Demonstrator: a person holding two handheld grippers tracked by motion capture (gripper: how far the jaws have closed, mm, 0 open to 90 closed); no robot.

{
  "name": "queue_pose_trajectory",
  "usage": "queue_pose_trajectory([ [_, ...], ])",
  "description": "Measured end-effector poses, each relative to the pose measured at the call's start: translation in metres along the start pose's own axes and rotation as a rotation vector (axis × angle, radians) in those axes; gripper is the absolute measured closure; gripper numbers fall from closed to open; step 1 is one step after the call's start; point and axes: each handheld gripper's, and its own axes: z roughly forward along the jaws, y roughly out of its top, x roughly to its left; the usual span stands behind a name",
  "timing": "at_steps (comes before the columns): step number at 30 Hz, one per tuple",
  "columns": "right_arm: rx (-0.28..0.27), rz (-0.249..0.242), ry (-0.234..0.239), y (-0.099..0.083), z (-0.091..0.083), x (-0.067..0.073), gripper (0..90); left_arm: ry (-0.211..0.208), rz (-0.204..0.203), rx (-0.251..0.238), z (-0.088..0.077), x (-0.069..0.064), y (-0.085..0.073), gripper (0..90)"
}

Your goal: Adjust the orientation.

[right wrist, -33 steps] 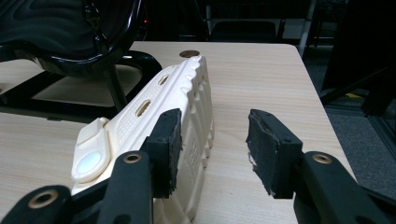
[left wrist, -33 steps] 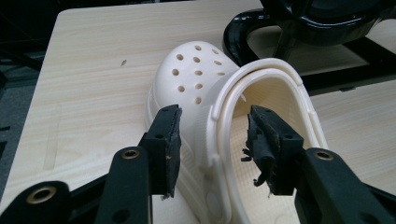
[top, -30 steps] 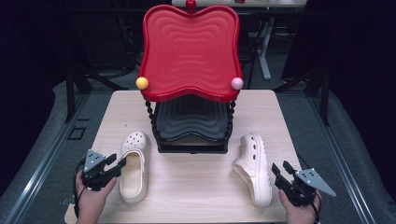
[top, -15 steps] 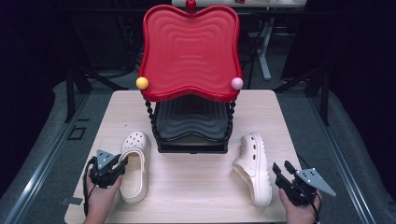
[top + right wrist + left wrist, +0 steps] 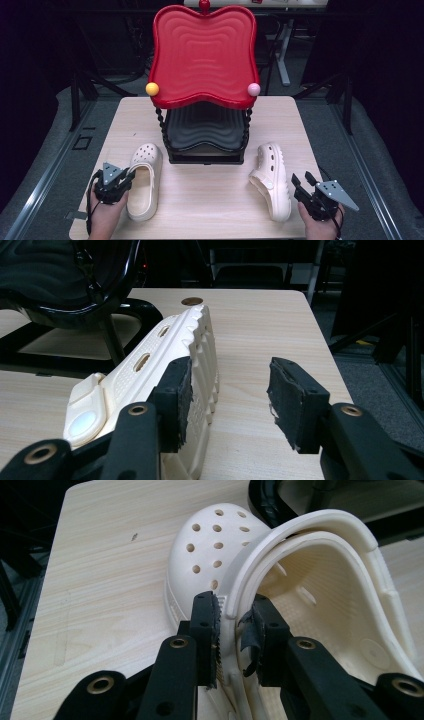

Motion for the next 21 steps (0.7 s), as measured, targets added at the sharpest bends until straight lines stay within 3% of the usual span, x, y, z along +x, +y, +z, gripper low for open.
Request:
queue_pose_trajectory([
  [3, -0.001, -0.009, 0.029, 0.001, 0.000, 0.003, 53.0, -0.029, 0.003, 0.005, -0.008, 0.001, -0.003, 75.8],
  [7, 0.008, -0.058, 0.051, 0.003, -0.002, 0.011, 57.7, -0.051, -0.037, 0.018, -0.014, 0.003, -0.008, 75.3],
  [13, 0.022, -0.142, 0.107, 0.009, -0.002, 0.026, 75.7, -0.045, -0.025, 0.007, -0.013, 0.003, -0.011, 73.8],
  [16, 0.041, -0.181, 0.114, 0.010, 0.001, 0.033, 81.2, -0.060, -0.041, 0.011, -0.013, 0.005, -0.011, 72.4],
  [21, 0.083, -0.223, 0.138, 0.012, 0.007, 0.042, 87.5, -0.087, -0.055, -0.021, -0.013, 0.004, -0.011, 64.5],
])
